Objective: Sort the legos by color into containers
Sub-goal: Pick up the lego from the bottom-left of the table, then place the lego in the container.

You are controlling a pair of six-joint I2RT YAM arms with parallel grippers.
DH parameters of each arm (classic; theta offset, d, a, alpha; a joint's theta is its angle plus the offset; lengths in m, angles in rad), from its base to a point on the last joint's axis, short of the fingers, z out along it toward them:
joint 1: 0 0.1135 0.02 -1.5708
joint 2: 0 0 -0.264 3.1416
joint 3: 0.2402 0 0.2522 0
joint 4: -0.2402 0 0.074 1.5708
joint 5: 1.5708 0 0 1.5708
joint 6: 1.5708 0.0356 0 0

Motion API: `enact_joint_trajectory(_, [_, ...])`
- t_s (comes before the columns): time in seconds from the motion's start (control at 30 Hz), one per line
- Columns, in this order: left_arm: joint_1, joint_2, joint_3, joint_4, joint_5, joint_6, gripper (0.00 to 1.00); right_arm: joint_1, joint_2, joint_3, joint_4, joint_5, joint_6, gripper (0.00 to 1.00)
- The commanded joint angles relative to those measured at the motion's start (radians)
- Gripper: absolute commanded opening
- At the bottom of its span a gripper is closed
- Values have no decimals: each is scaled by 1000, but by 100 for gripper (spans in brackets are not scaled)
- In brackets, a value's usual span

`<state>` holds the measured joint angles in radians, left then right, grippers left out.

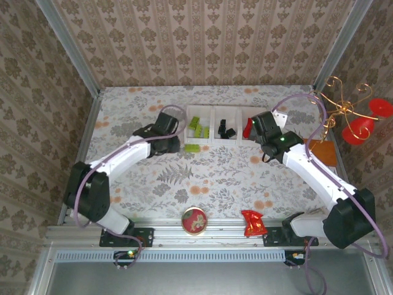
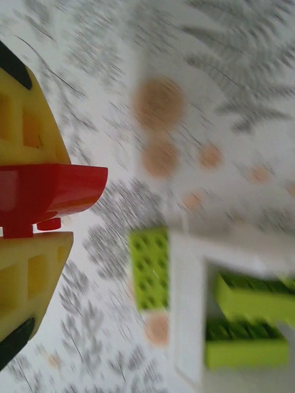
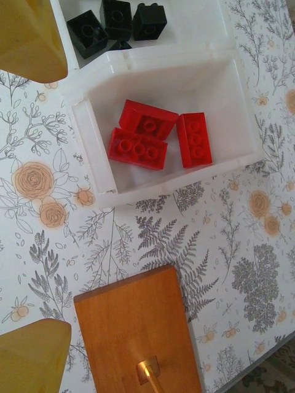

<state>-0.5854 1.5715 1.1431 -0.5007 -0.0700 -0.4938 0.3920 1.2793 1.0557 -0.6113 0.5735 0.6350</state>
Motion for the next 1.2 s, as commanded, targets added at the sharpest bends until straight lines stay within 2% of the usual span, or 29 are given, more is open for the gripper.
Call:
enact_joint_trajectory(0.0, [-47, 88, 136, 47, 24, 66, 21, 2, -38, -14, -41, 66, 37, 100])
enact_joint_trajectory(0.47, [-155, 499, 701, 117, 298, 103, 21, -1, -213, -86, -70, 168, 97, 100])
enact_joint_trajectory(0.8, [-226, 749, 1057, 73, 345, 151, 21, 0, -286, -98, -72, 192, 88, 100])
enact_joint_trajectory(1.17, [-247, 947, 1312, 54, 410, 137, 23, -1, -302, -108, -73, 195, 88, 100])
